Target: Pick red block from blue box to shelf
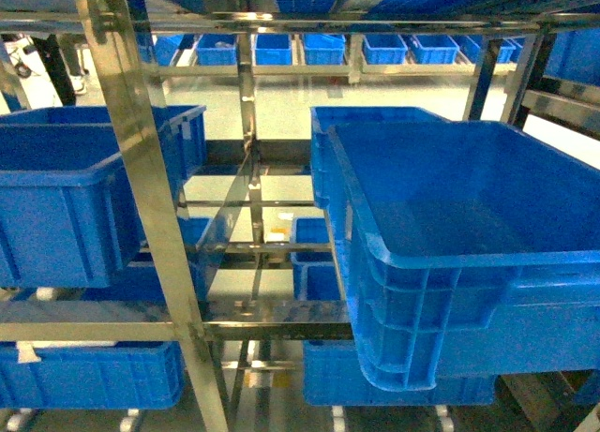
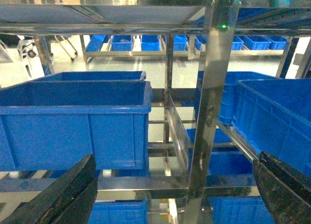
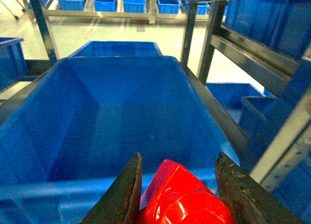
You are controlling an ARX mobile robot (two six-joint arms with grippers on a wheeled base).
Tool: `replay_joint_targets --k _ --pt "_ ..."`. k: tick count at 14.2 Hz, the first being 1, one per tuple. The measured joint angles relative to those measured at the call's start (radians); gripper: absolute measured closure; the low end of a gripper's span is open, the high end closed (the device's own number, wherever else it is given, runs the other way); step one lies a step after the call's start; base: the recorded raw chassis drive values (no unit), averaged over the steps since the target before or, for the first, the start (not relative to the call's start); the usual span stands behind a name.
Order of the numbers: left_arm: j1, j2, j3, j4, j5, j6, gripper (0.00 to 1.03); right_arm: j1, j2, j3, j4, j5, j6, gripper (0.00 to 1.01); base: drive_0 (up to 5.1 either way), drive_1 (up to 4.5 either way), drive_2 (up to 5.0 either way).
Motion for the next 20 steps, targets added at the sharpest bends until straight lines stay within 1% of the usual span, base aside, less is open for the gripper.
replay_joint_targets --k 1,2,3,4,5,6,7,8,10,11,12,13,14,15,17,18,19,20 --pt "0.000 0.000 0.000 0.000 0.000 0.000 0.05 0.015 0.180 0.101 0.075 -0.011 0.002 0.62 0.0 0.00 0.0" --pt "0.000 0.000 0.000 0.000 0.000 0.000 0.05 0.047 0.403 0.256 0.080 -0.012 0.010 0.62 0.0 0.00 0.0" --pt "0.000 0.000 0.000 0.000 0.000 0.000 0.05 0.069 0.537 0.351 0.061 -0.008 0.021 0.62 0.0 0.00 0.0" --pt "0.000 0.000 0.000 0.000 0.000 0.000 0.05 0.087 0.633 0.428 0.047 -0.010 0.025 0.58 0.0 0.00 0.0" --pt "0.000 0.000 0.000 0.000 0.000 0.000 0.05 0.111 0.735 0.524 0.044 -0.009 0.027 0.43 0.0 0.00 0.0" --pt "0.000 0.000 0.000 0.000 0.000 0.000 0.05 0.121 0.785 0.578 0.055 -0.002 0.031 0.33 0.0 0.00 0.0" --pt "0.000 0.000 0.000 0.000 -0.001 0.000 0.05 0.134 0.787 0.591 0.069 0.014 0.034 0.18 0.0 0.00 0.0" --pt "0.000 0.000 0.000 0.000 0.000 0.000 0.05 0.138 0.735 0.554 0.092 0.016 0.038 0.02 0.0 0.00 0.0" --pt "0.000 0.000 0.000 0.000 0.000 0.000 0.05 0.138 0.571 0.401 0.150 0.024 0.023 0.03 0.0 0.00 0.0" --pt "0.000 0.000 0.000 0.002 0.000 0.000 0.05 0.131 0.556 0.273 0.421 0.059 0.025 0.19 0.0 0.00 0.0" --pt "-0.001 0.000 0.000 0.000 0.001 0.000 0.05 0.122 0.533 0.180 0.495 0.050 0.025 0.32 0.0 0.00 0.0" --pt "-0.001 0.000 0.000 0.000 0.000 0.000 0.05 0.102 0.460 0.095 0.507 0.040 0.025 0.48 0.0 0.00 0.0" --pt "-0.001 0.000 0.000 0.000 0.000 0.000 0.05 0.090 0.381 0.043 0.514 0.031 0.026 0.62 0.0 0.00 0.0" --pt "-0.001 0.000 0.000 0.000 0.000 0.000 0.05 0.083 0.332 0.006 0.510 0.022 0.027 0.73 0.0 0.00 0.0" --pt "-0.001 0.000 0.000 0.000 0.000 0.000 0.05 0.069 0.238 -0.080 0.466 0.007 0.027 0.98 0.0 0.00 0.0" --pt "-0.001 0.000 0.000 0.000 0.000 0.000 0.05 0.055 0.182 -0.112 0.449 -0.006 0.029 0.99 0.0 0.00 0.0" --pt "-0.001 0.000 0.000 0.000 0.000 0.000 0.05 0.008 0.124 -0.134 0.425 -0.054 0.029 0.99 0.0 0.00 0.0" --pt "-0.001 0.000 0.000 0.000 0.000 0.000 0.05 -0.007 0.071 -0.160 0.394 -0.053 0.031 0.99 0.0 0.00 0.0"
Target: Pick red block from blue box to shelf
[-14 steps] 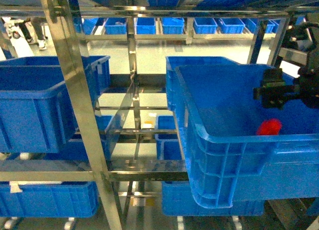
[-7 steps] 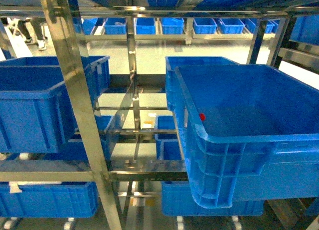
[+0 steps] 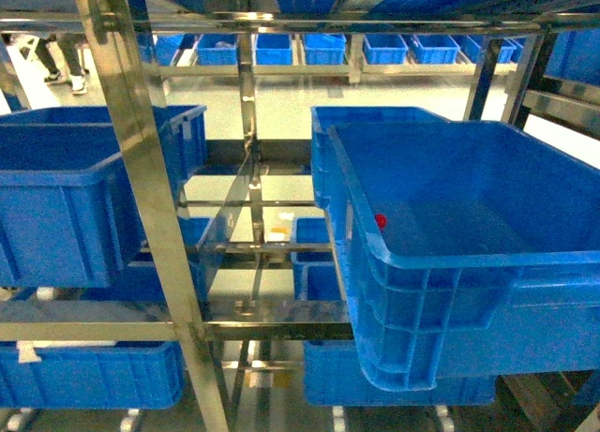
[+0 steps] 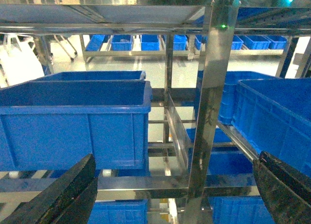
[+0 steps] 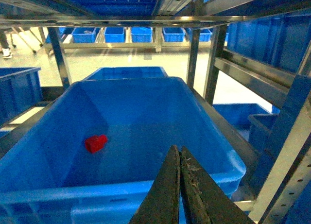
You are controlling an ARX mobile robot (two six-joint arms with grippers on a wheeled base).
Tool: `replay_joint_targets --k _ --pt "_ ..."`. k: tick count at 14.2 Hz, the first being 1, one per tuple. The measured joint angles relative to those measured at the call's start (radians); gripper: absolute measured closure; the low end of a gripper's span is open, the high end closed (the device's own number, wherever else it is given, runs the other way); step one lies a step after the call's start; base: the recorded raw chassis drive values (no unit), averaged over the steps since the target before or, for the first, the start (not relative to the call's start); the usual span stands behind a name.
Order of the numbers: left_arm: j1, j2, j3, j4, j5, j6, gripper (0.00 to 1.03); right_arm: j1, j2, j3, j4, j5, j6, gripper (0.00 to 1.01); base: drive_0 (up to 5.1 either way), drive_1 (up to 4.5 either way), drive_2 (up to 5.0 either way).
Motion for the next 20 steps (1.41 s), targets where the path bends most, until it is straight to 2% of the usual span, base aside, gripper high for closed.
replay_joint_targets --k 4,8,15,20 --pt "0.000 0.000 0.000 0.000 0.000 0.000 0.05 0.002 -0.203 -0.068 -0.137 -0.007 0.000 0.99 0.0 0.00 0.0" --pt "0.000 0.000 0.000 0.000 0.000 0.000 0.05 0.002 -0.432 -0.110 -0.322 -0.007 0.000 0.99 0.0 0.00 0.0" --pt "0.000 0.000 0.000 0.000 0.000 0.000 0.05 0.002 -0.763 -0.119 -0.623 -0.007 0.000 0.99 0.0 0.00 0.0" --pt "0.000 0.000 0.000 0.000 0.000 0.000 0.05 0.002 -0.918 -0.119 -0.774 -0.007 0.000 0.99 0.0 0.00 0.0"
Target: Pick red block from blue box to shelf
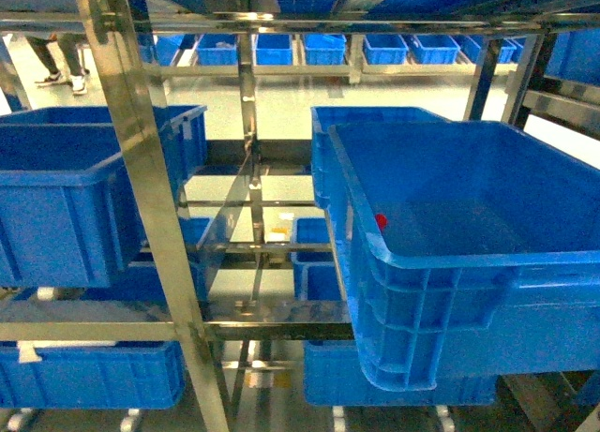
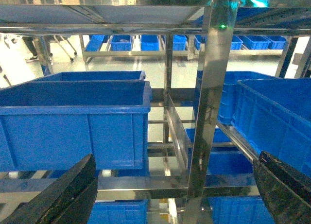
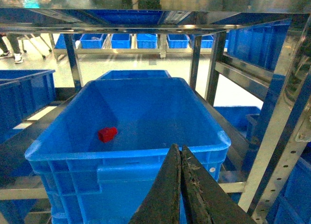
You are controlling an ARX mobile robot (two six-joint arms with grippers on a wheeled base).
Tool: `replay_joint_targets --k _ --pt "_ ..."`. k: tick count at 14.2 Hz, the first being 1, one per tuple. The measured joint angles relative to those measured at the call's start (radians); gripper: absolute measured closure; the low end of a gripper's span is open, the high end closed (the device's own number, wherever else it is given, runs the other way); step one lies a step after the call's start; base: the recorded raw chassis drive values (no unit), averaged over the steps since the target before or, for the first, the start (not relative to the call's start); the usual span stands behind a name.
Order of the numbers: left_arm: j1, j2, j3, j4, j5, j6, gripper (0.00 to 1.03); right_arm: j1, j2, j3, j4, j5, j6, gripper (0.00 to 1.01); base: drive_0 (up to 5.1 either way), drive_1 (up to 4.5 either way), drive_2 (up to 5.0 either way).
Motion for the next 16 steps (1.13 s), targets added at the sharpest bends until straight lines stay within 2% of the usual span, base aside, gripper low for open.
replay_joint_targets --k 4,8,10,12,13,16 --pt "0.000 0.000 0.000 0.000 0.000 0.000 0.05 0.000 -0.083 0.000 -0.083 0.000 0.000 0.99 0.0 0.00 0.0" --pt "0.000 0.000 0.000 0.000 0.000 0.000 0.05 0.000 -0.108 0.000 -0.108 0.000 0.000 0.99 0.0 0.00 0.0" --pt "0.000 0.000 0.000 0.000 -0.001 0.000 0.05 0.000 -0.272 0.000 -0.282 -0.003 0.000 0.99 0.0 0.00 0.0" --pt "0.000 0.000 0.000 0.000 0.000 0.000 0.05 0.000 -0.276 0.000 -0.282 -0.003 0.000 0.99 0.0 0.00 0.0" --pt "0.000 0.000 0.000 0.000 0.000 0.000 0.05 0.000 -0.276 0.000 -0.285 -0.003 0.000 0.96 0.0 0.00 0.0" --pt "0.000 0.000 0.000 0.000 0.000 0.000 0.05 0.000 -0.276 0.000 -0.285 -0.003 0.000 0.58 0.0 0.00 0.0"
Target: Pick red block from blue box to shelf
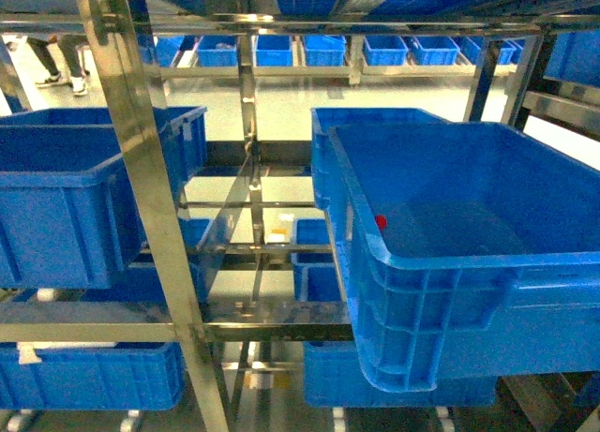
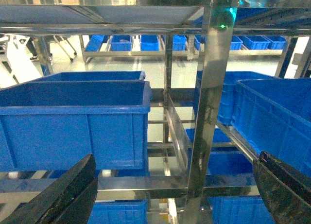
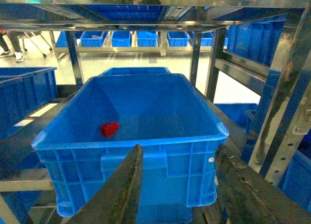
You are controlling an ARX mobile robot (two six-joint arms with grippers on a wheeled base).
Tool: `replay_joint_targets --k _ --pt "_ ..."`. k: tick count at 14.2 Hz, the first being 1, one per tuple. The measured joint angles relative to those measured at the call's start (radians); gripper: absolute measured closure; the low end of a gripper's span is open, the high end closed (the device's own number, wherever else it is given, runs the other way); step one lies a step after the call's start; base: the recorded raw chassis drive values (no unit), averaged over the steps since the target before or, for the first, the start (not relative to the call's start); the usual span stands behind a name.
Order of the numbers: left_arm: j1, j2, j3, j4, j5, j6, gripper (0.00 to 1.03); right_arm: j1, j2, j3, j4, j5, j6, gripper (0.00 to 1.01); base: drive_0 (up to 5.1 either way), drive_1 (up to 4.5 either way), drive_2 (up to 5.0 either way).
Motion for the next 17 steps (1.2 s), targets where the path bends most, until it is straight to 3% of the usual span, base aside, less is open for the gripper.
replay_joint_targets --k 4,5,17 --pt "0.000 0.000 0.000 0.000 0.000 0.000 0.05 0.000 0.000 0.000 0.000 0.000 0.000 0.09 0.0 0.00 0.0" --pt "0.000 0.000 0.000 0.000 0.000 0.000 0.05 0.000 0.000 0.000 0.000 0.000 0.000 0.01 0.0 0.00 0.0" --pt "0.000 0.000 0.000 0.000 0.000 0.000 0.05 0.000 0.000 0.000 0.000 0.000 0.000 0.03 0.0 0.00 0.0"
